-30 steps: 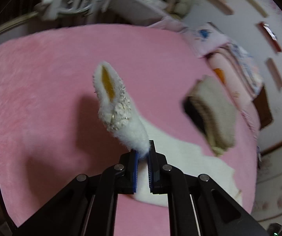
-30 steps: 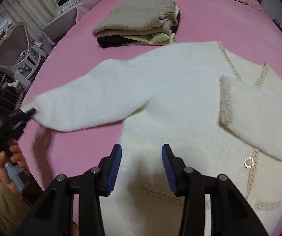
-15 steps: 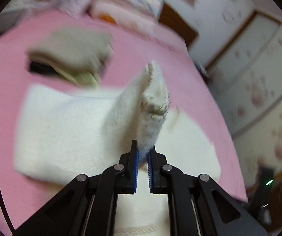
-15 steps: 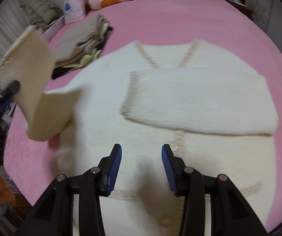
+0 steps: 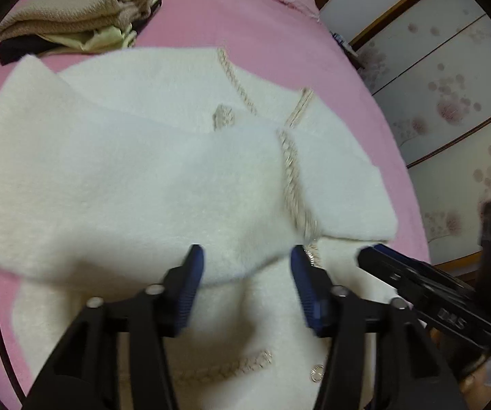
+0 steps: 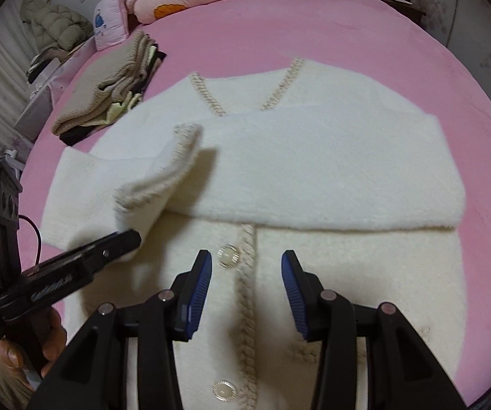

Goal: Fold large clothes
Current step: 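Grasp the braided cuff of the second sleeve with the right tool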

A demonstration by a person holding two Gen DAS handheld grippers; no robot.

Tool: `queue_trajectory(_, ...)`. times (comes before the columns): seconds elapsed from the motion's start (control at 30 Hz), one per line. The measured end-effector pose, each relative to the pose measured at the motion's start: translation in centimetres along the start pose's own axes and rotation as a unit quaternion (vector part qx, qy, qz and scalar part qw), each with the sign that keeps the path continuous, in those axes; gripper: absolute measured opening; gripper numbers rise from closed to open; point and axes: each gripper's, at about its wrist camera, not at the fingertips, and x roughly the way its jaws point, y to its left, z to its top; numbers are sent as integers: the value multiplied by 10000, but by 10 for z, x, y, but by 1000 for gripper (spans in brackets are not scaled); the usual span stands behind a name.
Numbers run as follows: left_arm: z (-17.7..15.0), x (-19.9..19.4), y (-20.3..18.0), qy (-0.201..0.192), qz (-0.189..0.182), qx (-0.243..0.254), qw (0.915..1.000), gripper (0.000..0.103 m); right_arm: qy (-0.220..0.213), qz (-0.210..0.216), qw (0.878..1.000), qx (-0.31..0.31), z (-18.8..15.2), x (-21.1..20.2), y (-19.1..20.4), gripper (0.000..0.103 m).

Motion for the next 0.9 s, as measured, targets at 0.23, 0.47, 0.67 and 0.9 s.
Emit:
queue_trajectory(0.23, -5, -73, 21, -647, 533, -11, 9965, 58, 135, 483, 9987, 12, 29, 20, 16, 43)
queue_trajectory(0.47, -25, -107, 92, -931, 1519, -732, 9813, 58, 354, 477, 9981, -139, 57, 70, 16, 43)
queue_trajectory(0.67, -47, -90, 136, -632, 1794, -1377, 9720, 58, 580, 678, 9960, 18, 73, 113, 17, 43)
queue_trajectory(0.9, -41, -63, 149, -488, 1909, -1536, 9683, 58, 323, 596, 9941, -842, 72, 105, 56, 14)
